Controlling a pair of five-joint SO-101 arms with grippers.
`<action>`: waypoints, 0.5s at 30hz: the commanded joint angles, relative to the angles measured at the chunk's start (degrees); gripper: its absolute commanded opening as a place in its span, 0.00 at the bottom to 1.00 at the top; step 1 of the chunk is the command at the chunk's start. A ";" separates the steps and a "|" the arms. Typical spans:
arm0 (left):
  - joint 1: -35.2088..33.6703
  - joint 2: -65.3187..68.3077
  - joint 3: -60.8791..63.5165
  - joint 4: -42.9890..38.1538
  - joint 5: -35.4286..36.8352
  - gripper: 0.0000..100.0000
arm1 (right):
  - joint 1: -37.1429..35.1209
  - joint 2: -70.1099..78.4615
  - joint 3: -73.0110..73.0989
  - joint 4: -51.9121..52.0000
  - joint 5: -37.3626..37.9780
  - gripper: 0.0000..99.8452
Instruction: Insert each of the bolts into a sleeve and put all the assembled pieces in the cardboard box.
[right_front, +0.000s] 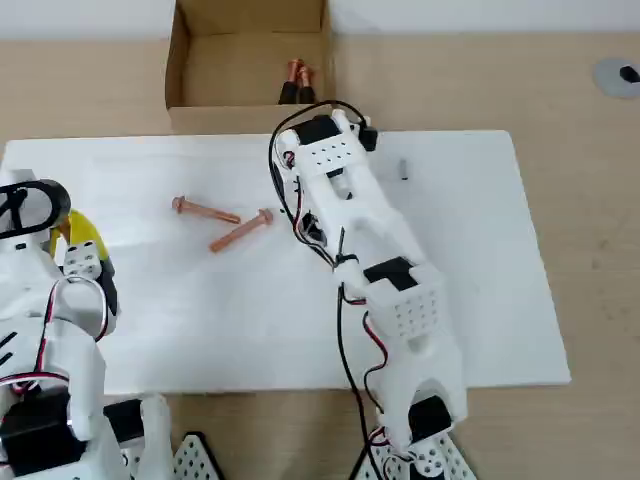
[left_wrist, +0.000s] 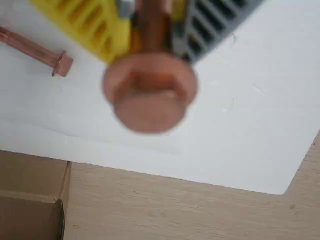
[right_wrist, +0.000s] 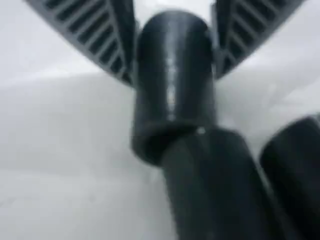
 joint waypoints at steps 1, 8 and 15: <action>0.53 -0.40 -0.18 -1.32 -0.26 0.01 | 1.10 -0.40 -4.18 2.02 3.16 0.07; 0.70 -0.31 -0.18 -1.32 -0.26 0.01 | 1.27 -0.48 -6.29 3.25 9.05 0.07; 0.70 -0.31 -0.18 -1.32 -0.26 0.01 | 1.36 -0.22 -6.81 2.81 10.02 0.07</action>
